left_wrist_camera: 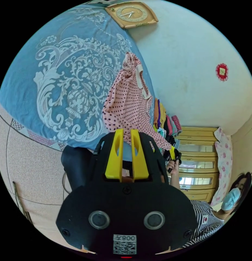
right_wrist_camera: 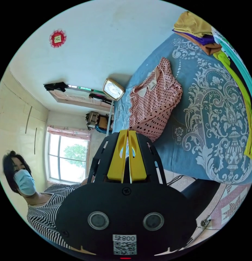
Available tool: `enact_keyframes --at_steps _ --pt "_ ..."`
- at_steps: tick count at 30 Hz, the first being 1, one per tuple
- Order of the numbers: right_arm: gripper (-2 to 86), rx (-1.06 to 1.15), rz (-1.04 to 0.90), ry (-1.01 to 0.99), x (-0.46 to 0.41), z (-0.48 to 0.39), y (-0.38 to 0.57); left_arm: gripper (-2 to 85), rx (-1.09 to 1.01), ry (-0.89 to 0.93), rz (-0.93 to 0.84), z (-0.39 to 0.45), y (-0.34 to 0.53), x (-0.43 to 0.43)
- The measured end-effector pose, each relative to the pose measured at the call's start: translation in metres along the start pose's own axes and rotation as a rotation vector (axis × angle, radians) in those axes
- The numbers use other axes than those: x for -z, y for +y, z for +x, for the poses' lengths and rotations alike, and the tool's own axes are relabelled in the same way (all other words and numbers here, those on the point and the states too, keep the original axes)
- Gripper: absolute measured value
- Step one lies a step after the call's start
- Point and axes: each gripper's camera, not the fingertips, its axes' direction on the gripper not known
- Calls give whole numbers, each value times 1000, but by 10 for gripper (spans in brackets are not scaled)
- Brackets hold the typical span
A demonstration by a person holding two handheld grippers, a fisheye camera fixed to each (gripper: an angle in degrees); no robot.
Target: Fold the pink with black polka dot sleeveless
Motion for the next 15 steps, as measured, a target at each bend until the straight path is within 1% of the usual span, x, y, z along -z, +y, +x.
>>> enact_keyframes --at_steps 3,8,10,13,15 --pt "2 -5 -2 6 6 13 -12 70 26 -38 -59 -10 -8 -11" --pt "2 -6 -9 10 14 31 -33 71 54 -48 -92 -20 -29 -26" --pt "2 -7 -10 12 17 38 -41 54 65 -81 -112 -25 -40 -33" --pt "2 -14 -11 20 23 51 -53 20 81 -87 -96 -34 -49 -30" --pt "1 -20 -11 27 30 63 -62 12 71 -73 -95 -38 -53 -24"
